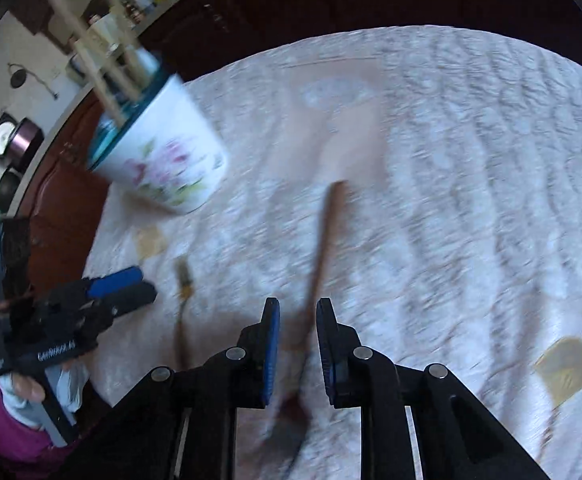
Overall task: Organize utensils
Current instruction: 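Grasp the gold fork with the left tool while the right grasps the wooden-handled fork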
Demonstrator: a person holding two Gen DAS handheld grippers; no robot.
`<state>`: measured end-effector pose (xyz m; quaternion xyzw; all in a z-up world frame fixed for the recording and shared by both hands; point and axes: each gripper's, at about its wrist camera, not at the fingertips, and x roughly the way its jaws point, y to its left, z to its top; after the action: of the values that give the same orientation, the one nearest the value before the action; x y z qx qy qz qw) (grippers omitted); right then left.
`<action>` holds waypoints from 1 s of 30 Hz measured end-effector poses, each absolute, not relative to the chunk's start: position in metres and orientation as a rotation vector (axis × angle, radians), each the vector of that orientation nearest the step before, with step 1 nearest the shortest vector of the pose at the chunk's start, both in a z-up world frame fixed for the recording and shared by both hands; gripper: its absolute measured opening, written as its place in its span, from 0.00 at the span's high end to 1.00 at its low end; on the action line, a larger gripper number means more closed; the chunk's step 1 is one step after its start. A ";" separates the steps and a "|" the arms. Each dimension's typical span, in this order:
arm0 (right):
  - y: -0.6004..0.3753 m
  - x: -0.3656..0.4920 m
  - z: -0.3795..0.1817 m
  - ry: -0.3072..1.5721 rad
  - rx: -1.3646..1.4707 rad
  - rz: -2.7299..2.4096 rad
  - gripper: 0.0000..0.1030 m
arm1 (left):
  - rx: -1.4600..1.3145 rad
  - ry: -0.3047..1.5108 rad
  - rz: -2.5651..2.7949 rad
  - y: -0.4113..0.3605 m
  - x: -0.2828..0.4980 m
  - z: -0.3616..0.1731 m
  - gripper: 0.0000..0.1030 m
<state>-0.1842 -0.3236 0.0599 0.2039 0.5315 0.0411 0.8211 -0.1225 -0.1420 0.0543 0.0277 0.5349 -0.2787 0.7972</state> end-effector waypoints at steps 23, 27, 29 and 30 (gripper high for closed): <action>-0.325 -0.114 0.056 1.141 0.328 0.095 0.90 | 0.113 1.150 -0.690 -0.169 -0.109 0.039 0.98; -0.327 -0.131 0.084 1.074 0.329 0.128 0.91 | 0.096 1.121 -0.704 -0.162 -0.114 0.055 0.99; -0.327 -0.140 0.099 1.043 0.325 0.137 0.91 | 0.090 1.100 -0.712 -0.157 -0.116 0.066 1.00; -0.326 -0.146 0.108 1.027 0.321 0.145 0.91 | 0.087 1.086 -0.715 -0.155 -0.118 0.072 1.00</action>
<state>-0.1458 -0.3258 0.1076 0.1530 0.4886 0.0691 0.8562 -0.1179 -0.1548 0.0716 0.0403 0.5055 -0.3327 0.7951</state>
